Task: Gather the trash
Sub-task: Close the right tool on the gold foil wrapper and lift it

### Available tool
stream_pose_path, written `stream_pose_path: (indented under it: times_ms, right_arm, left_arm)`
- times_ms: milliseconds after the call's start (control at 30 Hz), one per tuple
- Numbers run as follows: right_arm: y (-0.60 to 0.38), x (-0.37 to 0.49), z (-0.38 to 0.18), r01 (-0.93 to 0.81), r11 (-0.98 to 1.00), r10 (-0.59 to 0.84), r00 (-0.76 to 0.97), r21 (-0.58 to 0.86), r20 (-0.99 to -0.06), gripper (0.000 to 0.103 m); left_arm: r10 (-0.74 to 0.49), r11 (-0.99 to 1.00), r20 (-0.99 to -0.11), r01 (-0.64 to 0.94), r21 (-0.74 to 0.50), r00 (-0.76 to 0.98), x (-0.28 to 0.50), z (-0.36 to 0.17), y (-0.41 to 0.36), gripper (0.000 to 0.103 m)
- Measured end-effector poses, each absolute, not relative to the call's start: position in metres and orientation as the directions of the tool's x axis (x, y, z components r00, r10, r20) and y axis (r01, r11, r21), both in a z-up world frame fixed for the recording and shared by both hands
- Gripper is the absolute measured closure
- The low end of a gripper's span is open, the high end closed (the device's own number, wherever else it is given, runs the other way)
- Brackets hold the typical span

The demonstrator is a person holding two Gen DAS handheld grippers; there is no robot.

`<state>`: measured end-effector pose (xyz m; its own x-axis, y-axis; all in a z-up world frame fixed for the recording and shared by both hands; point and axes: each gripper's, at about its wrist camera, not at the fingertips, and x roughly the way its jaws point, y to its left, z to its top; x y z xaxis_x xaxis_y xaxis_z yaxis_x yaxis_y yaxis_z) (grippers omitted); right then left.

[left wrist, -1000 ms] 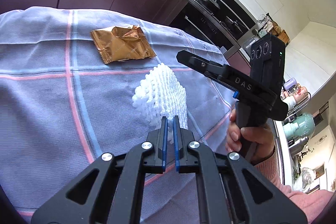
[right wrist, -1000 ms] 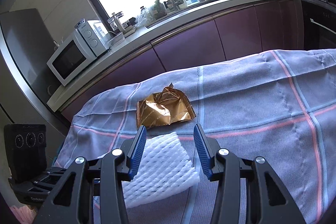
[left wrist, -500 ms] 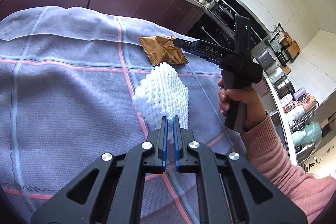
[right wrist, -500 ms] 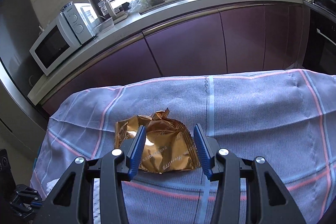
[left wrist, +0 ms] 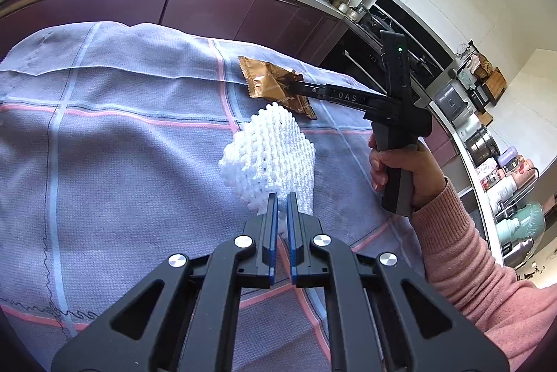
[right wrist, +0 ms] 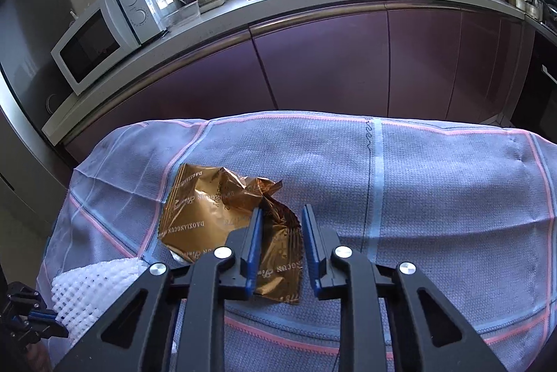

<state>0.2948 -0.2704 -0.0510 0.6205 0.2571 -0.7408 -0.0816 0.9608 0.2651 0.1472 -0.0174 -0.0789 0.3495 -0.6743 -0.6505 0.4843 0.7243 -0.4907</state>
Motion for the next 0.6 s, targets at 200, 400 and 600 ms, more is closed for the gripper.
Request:
stream_pose_path:
  times_ms: [200, 400, 600]
  right_arm:
    - [-0.267, 0.287, -0.048, -0.102, 0.951, 0.291, 0.622, 0.293, -0.727, 0.1]
    - [-0.266, 0.279, -0.044, -0.111, 0.928, 0.343, 0.631, 0.357, -0.696, 0.101]
    - [-0.264, 0.272, -0.043, -0.118, 0.918, 0.363, 0.633, 0.379, -0.684, 0.102]
  left_arm:
    - [-0.671, 0.727, -0.65, 0.483, -0.487, 0.355, 0.146, -0.076, -0.013, 0.097]
    - [-0.686, 0.711, -0.647, 0.492, -0.501, 0.332, 0.149, -0.076, -0.014, 0.086]
    - [-0.69, 0.713, -0.65, 0.455, -0.533, 0.32, 0.162, -0.087, -0.018, 0.071]
